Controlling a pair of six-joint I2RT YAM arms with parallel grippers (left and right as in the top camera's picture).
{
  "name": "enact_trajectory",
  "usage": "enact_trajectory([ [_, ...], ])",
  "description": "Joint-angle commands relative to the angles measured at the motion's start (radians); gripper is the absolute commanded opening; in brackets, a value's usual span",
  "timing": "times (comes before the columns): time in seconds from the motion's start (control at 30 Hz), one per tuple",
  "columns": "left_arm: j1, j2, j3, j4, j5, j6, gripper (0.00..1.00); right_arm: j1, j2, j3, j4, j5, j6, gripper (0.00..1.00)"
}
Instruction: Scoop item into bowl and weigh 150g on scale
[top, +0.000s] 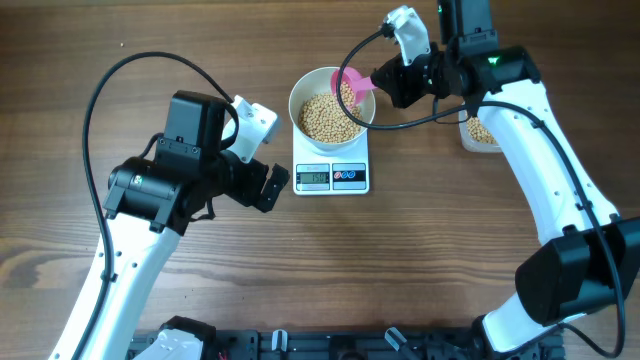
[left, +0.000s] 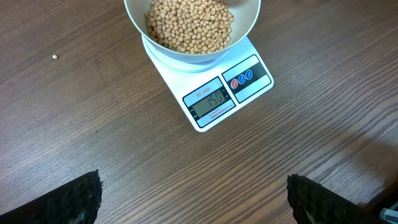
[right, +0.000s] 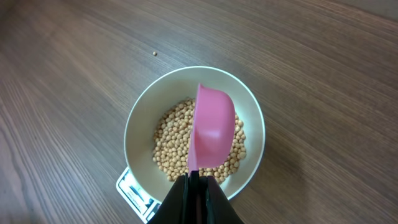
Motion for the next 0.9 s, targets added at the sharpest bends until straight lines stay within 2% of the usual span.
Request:
enact_trajectory([
  [0.0, 0.005, -0.002, 0.011, 0.003, 0.005, 0.013, 1.00, -0.013, -0.016, 0.016, 0.007, -0.048, 0.051, 0.04],
  [0.17, 0.005, -0.002, 0.011, 0.003, 0.005, 0.013, 1.00, -0.096, -0.016, 0.016, 0.006, -0.200, 0.051, 0.04],
  [0.33, 0.005, -0.002, 0.011, 0.003, 0.005, 0.013, 1.00, -0.167, -0.016, 0.016, 0.006, -0.258, 0.047, 0.04],
  [0.5, 0.005, -0.002, 0.011, 0.003, 0.005, 0.013, 1.00, -0.165, -0.016, 0.016, 0.006, -0.314, 0.047, 0.04],
  [0.87, 0.005, -0.002, 0.011, 0.003, 0.005, 0.013, 1.00, -0.134, -0.016, 0.016, 0.006, -0.289, 0.049, 0.04],
])
